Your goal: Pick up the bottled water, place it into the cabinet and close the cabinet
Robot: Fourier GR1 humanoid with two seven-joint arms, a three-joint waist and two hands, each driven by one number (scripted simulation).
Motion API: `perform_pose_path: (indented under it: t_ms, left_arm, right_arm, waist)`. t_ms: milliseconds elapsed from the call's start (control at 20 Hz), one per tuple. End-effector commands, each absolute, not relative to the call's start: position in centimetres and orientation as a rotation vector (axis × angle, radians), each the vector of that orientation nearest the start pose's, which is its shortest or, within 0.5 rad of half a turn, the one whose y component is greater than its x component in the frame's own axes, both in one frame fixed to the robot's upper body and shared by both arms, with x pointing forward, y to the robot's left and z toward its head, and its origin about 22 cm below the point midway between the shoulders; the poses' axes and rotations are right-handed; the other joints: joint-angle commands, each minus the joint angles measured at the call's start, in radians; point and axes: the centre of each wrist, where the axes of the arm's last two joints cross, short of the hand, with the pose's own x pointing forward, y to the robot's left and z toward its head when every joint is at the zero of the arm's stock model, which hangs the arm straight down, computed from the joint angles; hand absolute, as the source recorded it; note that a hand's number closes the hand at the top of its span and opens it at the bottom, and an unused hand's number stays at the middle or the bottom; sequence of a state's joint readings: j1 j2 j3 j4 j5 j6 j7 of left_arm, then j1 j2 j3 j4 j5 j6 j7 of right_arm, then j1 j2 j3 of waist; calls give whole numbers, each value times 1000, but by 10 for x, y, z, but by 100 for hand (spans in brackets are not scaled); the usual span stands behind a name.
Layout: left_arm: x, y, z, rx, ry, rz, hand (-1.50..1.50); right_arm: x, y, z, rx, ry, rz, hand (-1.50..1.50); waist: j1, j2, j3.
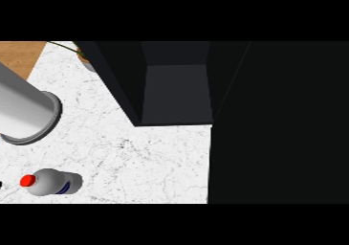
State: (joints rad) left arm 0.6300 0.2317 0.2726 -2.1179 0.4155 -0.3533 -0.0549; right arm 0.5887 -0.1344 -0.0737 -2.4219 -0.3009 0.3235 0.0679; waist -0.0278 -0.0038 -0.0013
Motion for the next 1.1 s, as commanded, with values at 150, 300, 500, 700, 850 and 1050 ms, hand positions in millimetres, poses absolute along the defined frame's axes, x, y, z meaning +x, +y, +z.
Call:
perform_pose_path:
  t_ms: [150,300,500,700,850,1050]
  left_arm:
    - [104,364,38,31,-1639,-5,-150]
    - [119,363,16,60,-1633,10,-150]
    - [123,378,17,90,-1608,23,-150]
    - [133,372,-22,64,-1574,8,-150]
    - [142,368,-29,75,-1535,2,-150]
    - [150,376,-56,66,-1503,34,-150]
  right_arm:
    - [58,-277,160,234,-1882,120,-150]
    - [55,-272,148,255,-1898,111,-150]
    - [55,-280,163,258,-1911,139,-150]
    - [57,-280,153,264,-1910,102,-150]
    - [56,-277,158,257,-1921,113,-150]
    - [50,-277,157,271,-1912,136,-150]
  waist:
    - [0,0,0]
    - [-8,0,-1]
    - [2,1,0]
    - [4,3,-1]
    - [8,3,-1]
    - [2,2,-1]
